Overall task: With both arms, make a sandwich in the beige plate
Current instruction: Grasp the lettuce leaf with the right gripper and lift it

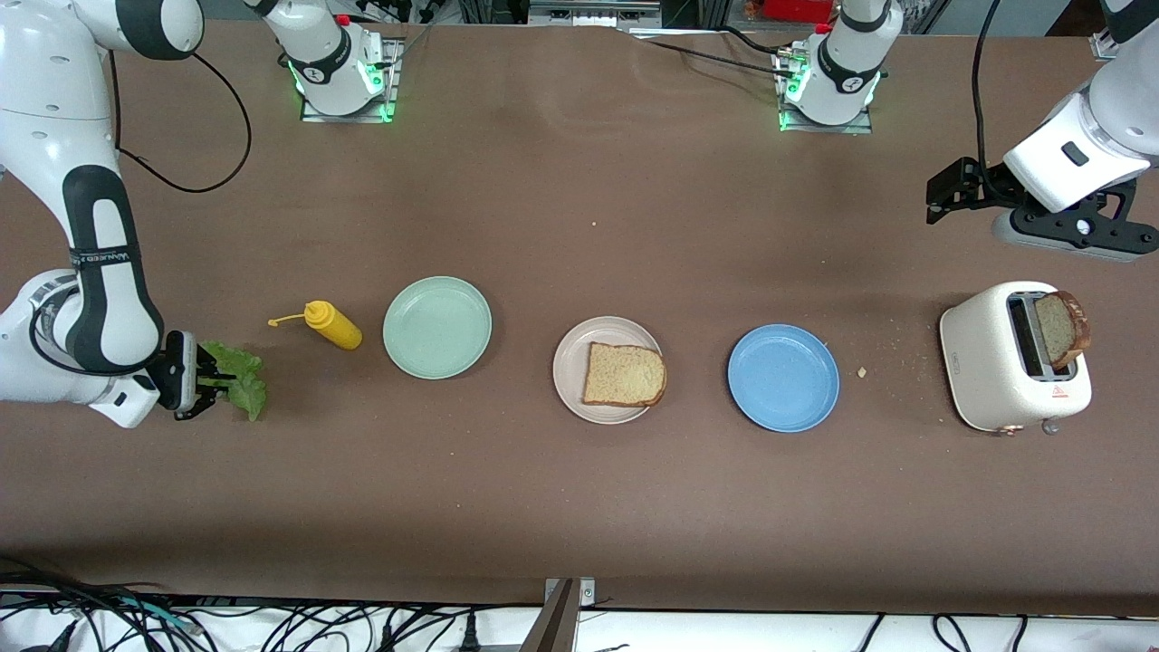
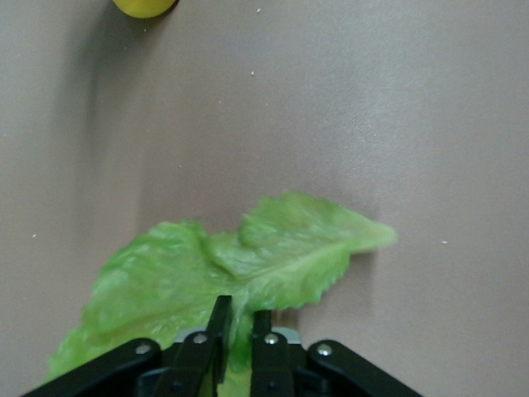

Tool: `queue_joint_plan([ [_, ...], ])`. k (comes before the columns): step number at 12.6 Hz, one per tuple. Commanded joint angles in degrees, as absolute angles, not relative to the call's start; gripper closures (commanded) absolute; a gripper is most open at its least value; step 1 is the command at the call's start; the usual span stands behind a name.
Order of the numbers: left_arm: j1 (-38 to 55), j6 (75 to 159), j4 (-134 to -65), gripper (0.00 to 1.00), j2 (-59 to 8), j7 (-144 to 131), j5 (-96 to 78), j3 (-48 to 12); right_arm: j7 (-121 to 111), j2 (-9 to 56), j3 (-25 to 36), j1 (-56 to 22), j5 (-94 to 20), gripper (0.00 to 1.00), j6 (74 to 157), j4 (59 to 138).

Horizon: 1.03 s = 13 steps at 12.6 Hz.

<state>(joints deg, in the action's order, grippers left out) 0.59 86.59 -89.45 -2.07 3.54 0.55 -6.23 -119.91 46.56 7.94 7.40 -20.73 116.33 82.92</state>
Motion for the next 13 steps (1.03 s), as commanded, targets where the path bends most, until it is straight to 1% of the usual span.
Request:
queue_joint_plan([
  [1,0.00,85.43,-88.15,0.00,-2.20,4.13,-0.88,-6.42,-119.89,43.43,8.26,7.21,-21.71,1.00,112.60,82.79],
  [7,-0.09,85.43,-88.15,0.00,-2.20,4.22,-0.88,-6.42,-109.28,33.16,7.91,4.93,-17.94,1.00,102.41,83.40],
  [9,-0.09,85.34,-88.16,0.00,-2.20,4.22,-0.88,-6.42,-102.69,28.85,7.91,2.30,-16.27,1.00,98.98,83.41],
  [11,-0.09,85.34,-88.15,0.00,-2.20,4.22,-0.88,-6.42,-95.66,27.34,7.91,-0.60,-16.52,1.00,95.73,83.06],
  [13,-0.09,85.34,-88.15,0.00,-2.20,4.22,-0.88,-6.42,-87.15,26.29,8.70,-6.38,-16.79,1.00,95.45,82.88],
])
